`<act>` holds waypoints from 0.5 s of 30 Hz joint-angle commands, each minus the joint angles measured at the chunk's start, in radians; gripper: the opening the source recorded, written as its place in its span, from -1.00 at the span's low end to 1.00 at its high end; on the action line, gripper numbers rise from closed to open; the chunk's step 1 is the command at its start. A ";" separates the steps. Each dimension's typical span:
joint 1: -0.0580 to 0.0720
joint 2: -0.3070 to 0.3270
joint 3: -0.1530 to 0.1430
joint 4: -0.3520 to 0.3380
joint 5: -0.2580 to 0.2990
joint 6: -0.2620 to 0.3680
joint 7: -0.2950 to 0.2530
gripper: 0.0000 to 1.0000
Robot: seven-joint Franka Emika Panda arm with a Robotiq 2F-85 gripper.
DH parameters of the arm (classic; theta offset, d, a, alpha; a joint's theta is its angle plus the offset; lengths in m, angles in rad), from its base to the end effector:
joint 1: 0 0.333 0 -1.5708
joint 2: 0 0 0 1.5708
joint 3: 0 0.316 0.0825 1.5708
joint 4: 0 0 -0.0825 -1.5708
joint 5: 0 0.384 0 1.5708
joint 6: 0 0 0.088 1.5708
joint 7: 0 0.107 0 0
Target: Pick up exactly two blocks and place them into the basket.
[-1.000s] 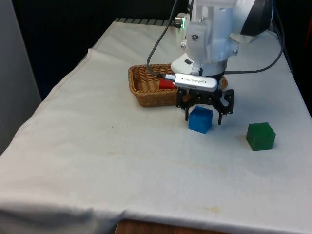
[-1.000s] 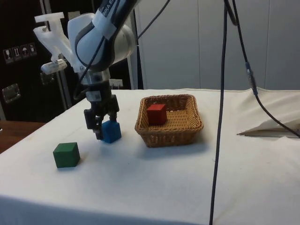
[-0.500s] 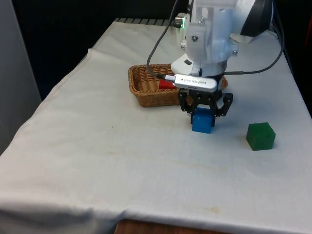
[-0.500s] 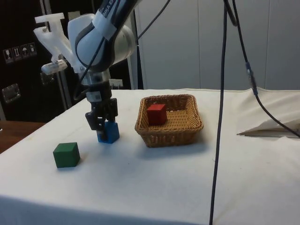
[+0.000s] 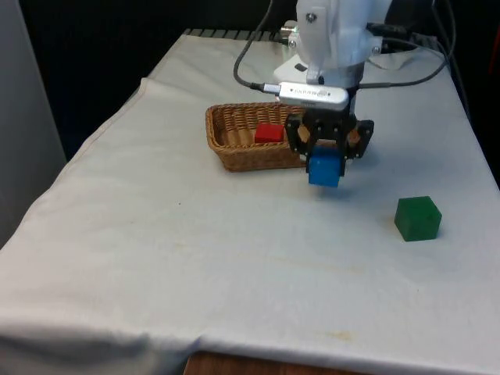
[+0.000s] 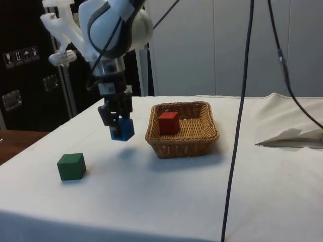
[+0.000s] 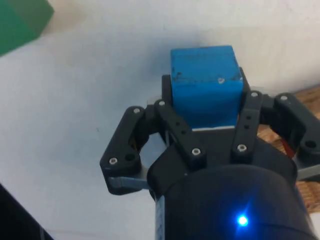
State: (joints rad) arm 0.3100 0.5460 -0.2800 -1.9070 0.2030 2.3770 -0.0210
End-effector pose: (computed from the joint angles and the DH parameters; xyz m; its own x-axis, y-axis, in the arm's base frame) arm 0.6238 0.0281 0.2147 0.9968 -0.0644 -0.0468 -0.0640 -0.9979 0.0101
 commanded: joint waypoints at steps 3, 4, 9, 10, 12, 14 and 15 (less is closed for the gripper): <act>0.007 -0.049 -0.006 -0.042 -0.024 0.007 0.001 -0.92; 0.006 -0.060 -0.006 -0.051 -0.029 0.007 0.000 -0.92; 0.005 -0.113 -0.006 -0.091 -0.055 0.006 -0.005 -0.92; 0.005 -0.125 -0.006 -0.099 -0.060 0.004 -0.006 -0.92; 0.006 -0.147 -0.006 -0.114 -0.069 0.000 -0.009 -0.92; 0.005 -0.169 -0.006 -0.127 -0.077 -0.003 -0.013 -0.92; 0.005 -0.180 -0.006 -0.134 -0.082 -0.005 -0.015 -0.92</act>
State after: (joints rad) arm 0.3110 0.3840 -0.2820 -2.0290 0.1320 2.3740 -0.0350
